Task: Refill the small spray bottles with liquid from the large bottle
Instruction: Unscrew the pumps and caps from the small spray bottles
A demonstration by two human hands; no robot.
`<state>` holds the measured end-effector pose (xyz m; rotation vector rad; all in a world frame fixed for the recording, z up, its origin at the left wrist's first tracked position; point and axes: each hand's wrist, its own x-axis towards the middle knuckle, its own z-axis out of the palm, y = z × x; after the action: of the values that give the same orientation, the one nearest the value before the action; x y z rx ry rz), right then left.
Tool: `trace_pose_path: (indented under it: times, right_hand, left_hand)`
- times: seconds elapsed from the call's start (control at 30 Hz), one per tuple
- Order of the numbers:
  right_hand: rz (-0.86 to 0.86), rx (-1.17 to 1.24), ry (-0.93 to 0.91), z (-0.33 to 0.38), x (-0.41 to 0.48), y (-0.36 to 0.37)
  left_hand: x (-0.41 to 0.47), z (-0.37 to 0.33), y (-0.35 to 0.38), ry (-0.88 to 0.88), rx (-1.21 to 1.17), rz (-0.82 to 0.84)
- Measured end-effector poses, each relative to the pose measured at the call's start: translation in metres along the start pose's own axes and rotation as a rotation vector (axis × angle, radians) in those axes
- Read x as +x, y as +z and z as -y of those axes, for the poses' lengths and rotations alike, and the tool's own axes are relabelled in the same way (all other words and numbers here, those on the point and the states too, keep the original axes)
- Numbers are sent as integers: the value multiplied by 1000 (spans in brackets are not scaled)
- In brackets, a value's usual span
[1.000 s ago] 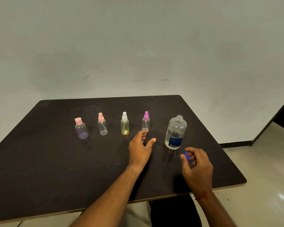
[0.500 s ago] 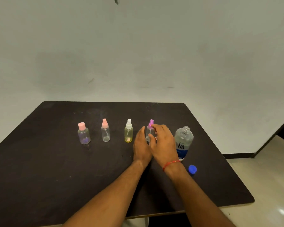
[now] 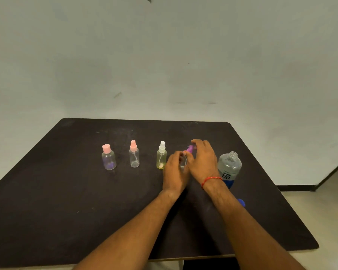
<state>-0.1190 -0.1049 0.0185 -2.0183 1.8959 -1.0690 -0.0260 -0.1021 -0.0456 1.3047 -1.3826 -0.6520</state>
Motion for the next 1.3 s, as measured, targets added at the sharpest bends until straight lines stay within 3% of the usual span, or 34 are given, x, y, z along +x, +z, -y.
trace_pose_path:
  times: [0.1, 0.23, 0.67, 0.87, 1.1, 1.3]
  right_hand:
    - [-8, 25, 11, 8, -7, 3]
    - [-8, 265, 61, 22, -13, 1]
    - [268, 530, -49, 37, -30, -8]
    - [130, 476, 20, 46, -34, -11]
    - [216, 569, -9, 44, -32, -15]
    - [104, 486, 20, 47, -33, -16]
  left_hand:
    - [-11, 1, -15, 85, 46, 24]
    - [-21, 0, -42, 175, 113, -19]
    - [-42, -4, -83, 207, 143, -73]
    - [-43, -5, -79, 170, 131, -96]
    - [-41, -5, -76, 149, 148, -95]
    - [-41, -9, -72, 159, 130, -109]
